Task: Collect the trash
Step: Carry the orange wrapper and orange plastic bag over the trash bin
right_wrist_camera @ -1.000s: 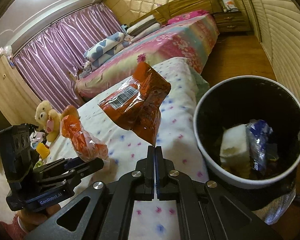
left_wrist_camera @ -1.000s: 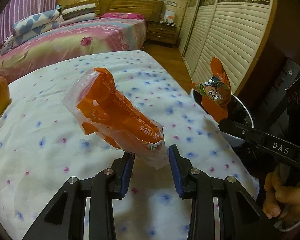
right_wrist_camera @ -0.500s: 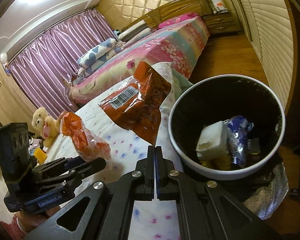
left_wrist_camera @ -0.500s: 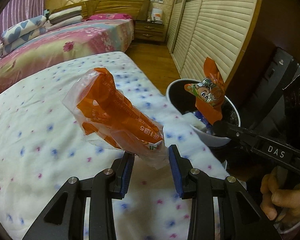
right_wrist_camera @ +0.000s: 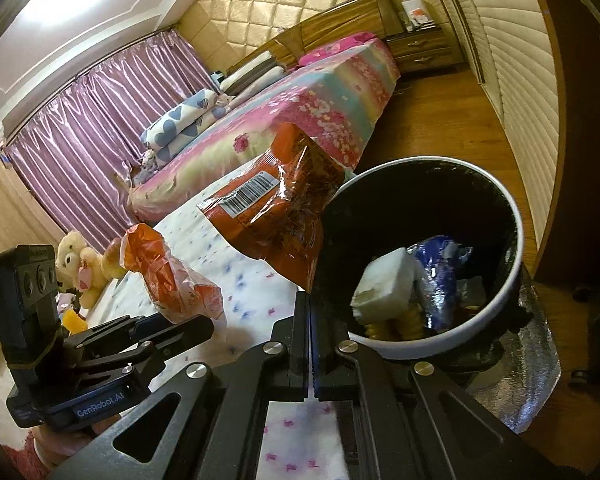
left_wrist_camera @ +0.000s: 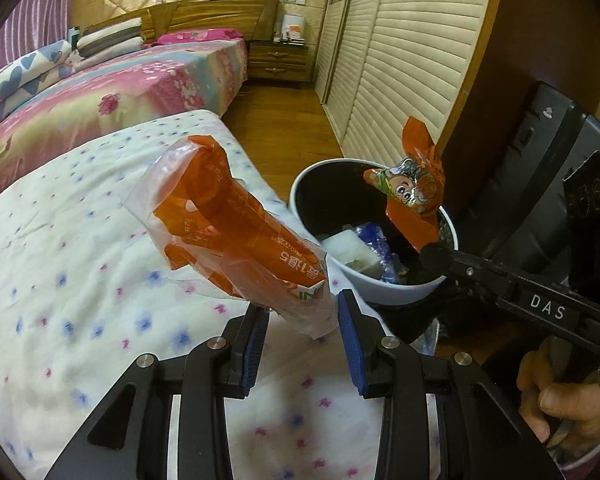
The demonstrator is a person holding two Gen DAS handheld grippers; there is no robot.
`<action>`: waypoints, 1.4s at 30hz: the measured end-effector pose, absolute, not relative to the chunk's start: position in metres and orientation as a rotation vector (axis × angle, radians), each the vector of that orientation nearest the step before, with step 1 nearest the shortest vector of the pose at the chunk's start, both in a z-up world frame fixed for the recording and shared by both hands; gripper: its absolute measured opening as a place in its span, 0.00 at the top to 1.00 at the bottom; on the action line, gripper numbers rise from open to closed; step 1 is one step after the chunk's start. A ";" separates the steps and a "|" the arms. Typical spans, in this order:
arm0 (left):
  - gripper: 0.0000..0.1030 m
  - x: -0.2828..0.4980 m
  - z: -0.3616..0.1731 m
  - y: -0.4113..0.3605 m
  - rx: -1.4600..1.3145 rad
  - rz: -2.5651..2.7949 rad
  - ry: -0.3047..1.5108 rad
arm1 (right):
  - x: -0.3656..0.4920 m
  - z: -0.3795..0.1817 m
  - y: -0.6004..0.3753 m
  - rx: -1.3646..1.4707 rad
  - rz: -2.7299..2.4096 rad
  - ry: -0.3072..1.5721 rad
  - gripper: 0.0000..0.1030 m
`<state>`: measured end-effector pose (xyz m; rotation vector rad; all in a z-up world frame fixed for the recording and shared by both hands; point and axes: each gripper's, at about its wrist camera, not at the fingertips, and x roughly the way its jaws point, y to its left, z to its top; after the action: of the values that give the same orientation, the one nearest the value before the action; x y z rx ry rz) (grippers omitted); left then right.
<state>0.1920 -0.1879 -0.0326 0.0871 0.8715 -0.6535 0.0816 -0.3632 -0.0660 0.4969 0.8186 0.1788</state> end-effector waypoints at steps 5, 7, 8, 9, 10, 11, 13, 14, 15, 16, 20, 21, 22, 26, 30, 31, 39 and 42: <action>0.67 0.196 -0.033 -0.198 0.099 -0.667 0.872 | 0.080 -0.068 -0.369 0.502 0.168 0.821 1.00; 0.67 0.197 -0.034 -0.202 0.103 -0.672 0.875 | 0.079 -0.069 -0.372 0.503 0.163 0.821 1.00; 0.67 0.198 -0.034 -0.204 0.105 -0.674 0.876 | 0.078 -0.069 -0.373 0.506 0.160 0.820 1.00; 0.67 0.200 -0.033 -0.205 0.106 -0.675 0.876 | 0.078 -0.069 -0.375 0.509 0.157 0.819 1.00; 0.67 0.201 -0.033 -0.205 0.107 -0.677 0.876 | 0.077 -0.069 -0.376 0.510 0.154 0.817 1.00; 0.67 0.202 -0.033 -0.206 0.108 -0.678 0.876 | 0.077 -0.068 -0.377 0.510 0.153 0.817 1.00; 0.67 0.204 -0.033 -0.207 0.110 -0.680 0.875 | 0.076 -0.068 -0.380 0.512 0.148 0.816 1.00; 0.67 0.205 -0.033 -0.208 0.111 -0.681 0.875 | 0.076 -0.068 -0.381 0.513 0.144 0.816 1.00; 0.67 0.205 -0.033 -0.209 0.112 -0.682 0.875 | 0.076 -0.068 -0.382 0.513 0.142 0.817 1.00; 0.67 0.207 -0.033 -0.211 0.113 -0.683 0.874 | 0.077 -0.068 -0.384 0.513 0.140 0.817 1.00; 0.67 0.206 -0.033 -0.216 0.119 -0.689 0.871 | 0.077 -0.068 -0.388 0.517 0.135 0.817 1.00; 0.67 0.206 -0.033 -0.217 0.120 -0.691 0.870 | 0.076 -0.068 -0.390 0.518 0.132 0.817 1.00; 0.67 0.207 -0.033 -0.218 0.122 -0.693 0.869 | 0.076 -0.068 -0.391 0.519 0.130 0.818 1.00; 0.67 0.207 -0.033 -0.224 0.127 -0.700 0.869 | 0.077 -0.068 -0.395 0.519 0.123 0.818 1.00; 0.67 0.209 -0.034 -0.227 0.129 -0.705 0.874 | 0.077 -0.069 -0.399 0.523 0.116 0.818 1.00; 0.67 0.210 -0.034 -0.228 0.129 -0.707 0.876 | 0.077 -0.069 -0.399 0.523 0.115 0.818 1.00; 0.67 0.214 -0.037 -0.234 0.131 -0.715 0.880 | 0.078 -0.067 -0.402 0.518 0.105 0.818 1.00; 0.67 0.215 -0.037 -0.236 0.131 -0.715 0.882 | 0.079 -0.067 -0.403 0.517 0.103 0.818 1.00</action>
<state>0.2153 -0.2357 -0.0375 0.1307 0.8815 -0.7146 0.0789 -0.4027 -0.0667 0.5170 0.8185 0.1027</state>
